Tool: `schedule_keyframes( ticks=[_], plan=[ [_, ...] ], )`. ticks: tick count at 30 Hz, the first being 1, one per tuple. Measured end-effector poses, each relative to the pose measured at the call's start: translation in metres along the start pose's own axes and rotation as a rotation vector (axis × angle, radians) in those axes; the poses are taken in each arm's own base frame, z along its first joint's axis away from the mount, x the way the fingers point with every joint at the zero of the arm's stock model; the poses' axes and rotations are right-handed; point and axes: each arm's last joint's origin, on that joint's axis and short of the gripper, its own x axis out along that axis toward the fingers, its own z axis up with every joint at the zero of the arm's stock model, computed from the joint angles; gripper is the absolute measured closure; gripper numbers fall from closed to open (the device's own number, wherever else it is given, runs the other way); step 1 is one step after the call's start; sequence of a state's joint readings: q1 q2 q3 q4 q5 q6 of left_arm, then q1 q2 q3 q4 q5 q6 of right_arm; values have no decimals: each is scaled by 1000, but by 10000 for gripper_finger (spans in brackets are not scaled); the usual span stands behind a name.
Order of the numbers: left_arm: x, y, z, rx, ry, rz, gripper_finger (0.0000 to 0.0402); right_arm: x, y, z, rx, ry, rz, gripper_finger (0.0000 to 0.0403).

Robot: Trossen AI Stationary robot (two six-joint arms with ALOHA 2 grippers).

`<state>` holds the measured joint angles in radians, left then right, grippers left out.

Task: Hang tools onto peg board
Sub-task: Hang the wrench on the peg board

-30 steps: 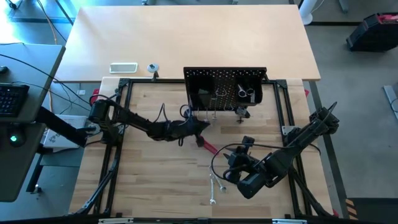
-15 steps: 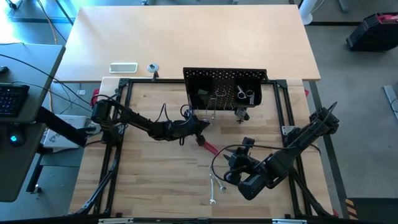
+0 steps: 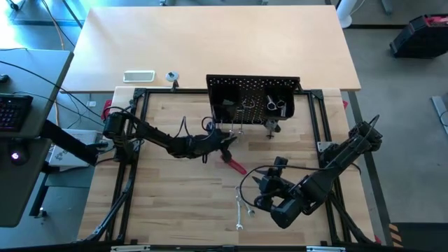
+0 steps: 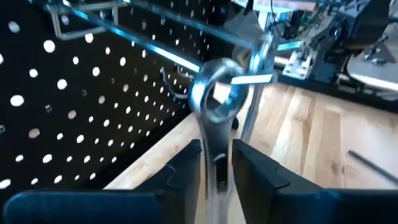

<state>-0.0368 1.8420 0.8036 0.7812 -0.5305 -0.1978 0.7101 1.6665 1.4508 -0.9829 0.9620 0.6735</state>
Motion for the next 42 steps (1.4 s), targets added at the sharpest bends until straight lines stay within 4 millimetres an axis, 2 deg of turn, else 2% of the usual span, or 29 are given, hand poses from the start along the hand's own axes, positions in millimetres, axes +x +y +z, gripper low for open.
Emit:
schedule_keyframes(
  ticks=[5,11,27,42],
  plan=[
    [0,0,4,0,-31,7,292,-1,1,0,-2,-2,3,302],
    [-1,-2,4,19,-27,4,280,-2,1,-1,-4,-3,5,302],
    [-21,-20,10,128,-13,-22,279,-12,-1,-9,-13,-35,-71,302],
    [-26,-24,5,204,18,22,279,-16,-2,-15,-2,-12,-77,302]
  ],
)
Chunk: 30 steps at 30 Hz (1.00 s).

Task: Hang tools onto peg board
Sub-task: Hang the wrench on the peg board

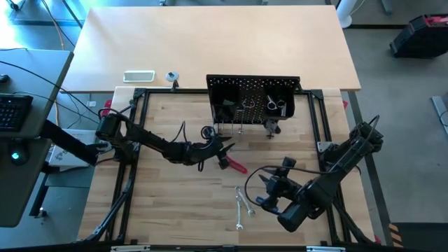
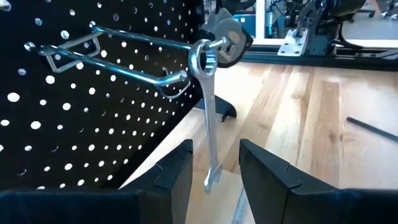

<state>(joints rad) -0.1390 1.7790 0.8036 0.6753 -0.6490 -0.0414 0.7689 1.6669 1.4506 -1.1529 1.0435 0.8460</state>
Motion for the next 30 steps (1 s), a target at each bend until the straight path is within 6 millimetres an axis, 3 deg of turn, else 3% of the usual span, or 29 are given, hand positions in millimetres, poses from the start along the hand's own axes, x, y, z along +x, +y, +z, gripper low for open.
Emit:
schedule_keyframes(
  ticks=[10,15,23,26,30],
  plan=[
    [-3,-4,-3,25,25,-12,279,-7,-1,-7,46,36,7,302],
    [-12,-15,-12,97,95,-51,279,0,9,-37,112,94,27,302],
    [-39,-30,-44,179,220,-124,279,44,35,-119,258,135,133,302],
    [-47,-24,-60,150,219,-149,279,66,34,-143,278,62,140,302],
    [-47,-11,-66,88,143,-242,279,99,21,-160,287,-4,118,302]
  ],
)
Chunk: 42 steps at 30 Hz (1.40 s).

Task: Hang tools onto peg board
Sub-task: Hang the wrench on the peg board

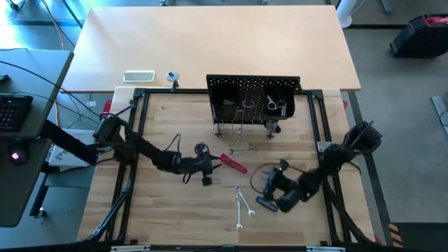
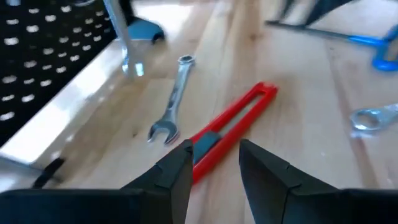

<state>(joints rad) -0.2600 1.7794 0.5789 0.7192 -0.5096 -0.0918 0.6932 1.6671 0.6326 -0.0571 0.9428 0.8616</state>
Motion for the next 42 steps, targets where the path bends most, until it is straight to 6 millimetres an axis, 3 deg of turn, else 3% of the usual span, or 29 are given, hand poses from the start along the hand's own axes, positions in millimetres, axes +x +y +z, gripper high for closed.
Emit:
schedule_keyframes(
  ticks=[7,14,25,29,36,42],
  plan=[
    [12,24,-1,-16,19,-85,279,43,-31,12,-5,-51,3,302],
    [17,34,-1,-14,34,-149,279,76,-59,32,-39,-5,44,302],
    [17,36,-1,-7,34,-148,279,105,-92,40,33,77,90,302],
    [18,39,-1,-14,35,-148,279,113,-96,33,85,130,126,302],
    [18,38,-2,-12,46,-174,279,113,-84,30,151,154,245,304],
    [18,38,-4,-14,63,-173,279,102,-64,25,140,185,308,346]
  ],
)
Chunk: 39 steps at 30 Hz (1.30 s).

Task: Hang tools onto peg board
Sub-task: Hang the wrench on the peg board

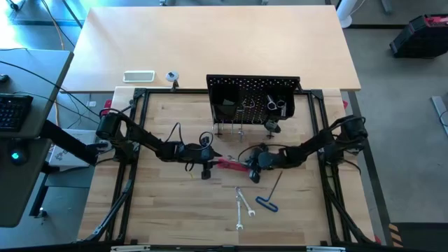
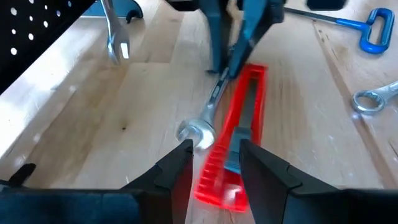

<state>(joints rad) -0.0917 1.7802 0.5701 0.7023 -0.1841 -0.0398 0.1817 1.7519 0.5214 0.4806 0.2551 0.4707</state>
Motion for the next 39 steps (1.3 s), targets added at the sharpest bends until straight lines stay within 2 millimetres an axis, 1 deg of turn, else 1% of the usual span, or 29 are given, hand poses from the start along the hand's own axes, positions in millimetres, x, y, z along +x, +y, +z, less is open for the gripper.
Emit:
schedule_keyframes(
  ticks=[3,6,8,13,16,25,28,31,33,39],
  plan=[
    [0,-1,0,-1,0,-20,279,-2,10,-4,-7,10,9,373],
    [0,-1,0,-4,1,-43,279,-5,18,-5,-12,-6,36,384],
    [0,-2,0,-9,3,-69,279,-6,22,-6,-10,-11,51,377],
    [0,-4,0,-21,8,-124,279,-7,25,-11,4,4,56,338],
    [0,-4,0,-28,9,-137,279,-8,27,-12,-2,5,47,322],
    [0,-5,0,-37,6,-155,279,-8,26,-15,11,30,38,317],
    [0,-5,1,-37,1,-156,279,-9,29,-16,-9,23,26,331],
    [1,-6,3,-34,-5,-171,279,-10,33,-15,-50,21,22,366],
    [1,-7,6,-21,-14,-185,279,-10,40,-11,-80,12,46,387],
    [4,-8,15,29,-42,-205,279,-8,55,5,-177,35,42,397]
  ],
)
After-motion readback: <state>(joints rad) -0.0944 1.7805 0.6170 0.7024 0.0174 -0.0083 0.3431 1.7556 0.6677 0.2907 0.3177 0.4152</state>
